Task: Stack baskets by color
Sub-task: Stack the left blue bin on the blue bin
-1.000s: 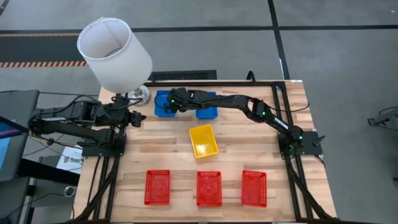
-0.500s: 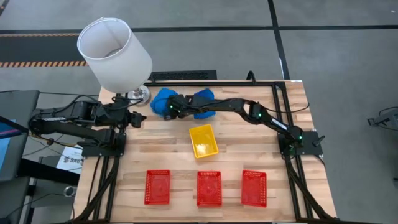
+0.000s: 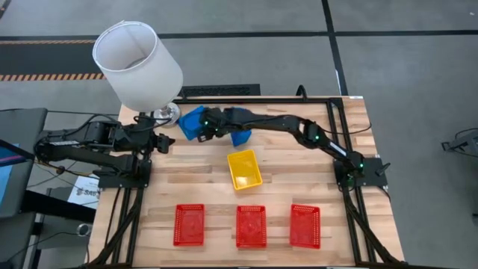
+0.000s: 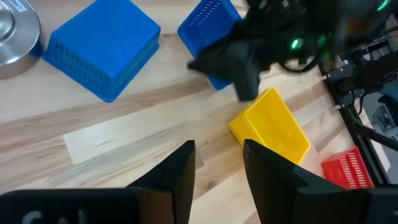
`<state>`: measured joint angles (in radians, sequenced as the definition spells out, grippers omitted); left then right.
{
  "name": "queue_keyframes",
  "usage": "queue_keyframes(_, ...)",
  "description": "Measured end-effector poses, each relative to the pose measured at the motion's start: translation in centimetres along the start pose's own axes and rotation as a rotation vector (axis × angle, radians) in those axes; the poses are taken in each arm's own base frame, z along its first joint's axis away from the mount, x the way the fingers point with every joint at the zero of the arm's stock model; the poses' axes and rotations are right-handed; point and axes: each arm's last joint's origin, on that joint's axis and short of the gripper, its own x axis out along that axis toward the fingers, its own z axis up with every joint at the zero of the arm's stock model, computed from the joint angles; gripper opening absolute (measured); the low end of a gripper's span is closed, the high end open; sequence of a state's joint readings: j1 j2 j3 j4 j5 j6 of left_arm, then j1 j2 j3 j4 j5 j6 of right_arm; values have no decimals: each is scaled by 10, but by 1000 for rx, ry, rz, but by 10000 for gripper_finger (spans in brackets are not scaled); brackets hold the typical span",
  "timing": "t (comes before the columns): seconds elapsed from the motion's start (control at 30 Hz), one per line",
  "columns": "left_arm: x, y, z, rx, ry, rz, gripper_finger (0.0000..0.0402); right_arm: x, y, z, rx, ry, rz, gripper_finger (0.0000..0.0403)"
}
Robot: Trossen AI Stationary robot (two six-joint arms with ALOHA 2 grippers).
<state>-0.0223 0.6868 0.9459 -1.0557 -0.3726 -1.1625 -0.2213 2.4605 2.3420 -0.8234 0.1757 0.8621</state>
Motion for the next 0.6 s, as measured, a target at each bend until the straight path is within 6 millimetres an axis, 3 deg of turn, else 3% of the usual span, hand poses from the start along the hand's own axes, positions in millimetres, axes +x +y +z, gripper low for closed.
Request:
queue_keyframes(0.1,0,0,0,0,-9,4,123,-13,-15,8,-49,27,-110,213)
queue_keyframes(0.23,0,0,1,-2,-25,8,123,-15,-35,11,-72,82,-238,209)
queue_keyframes(0.5,0,0,1,-3,-27,5,123,-29,-60,26,-90,121,-370,209)
queue_keyframes(0.6,0,0,1,-3,-31,7,123,-39,-62,34,-75,108,-345,208)
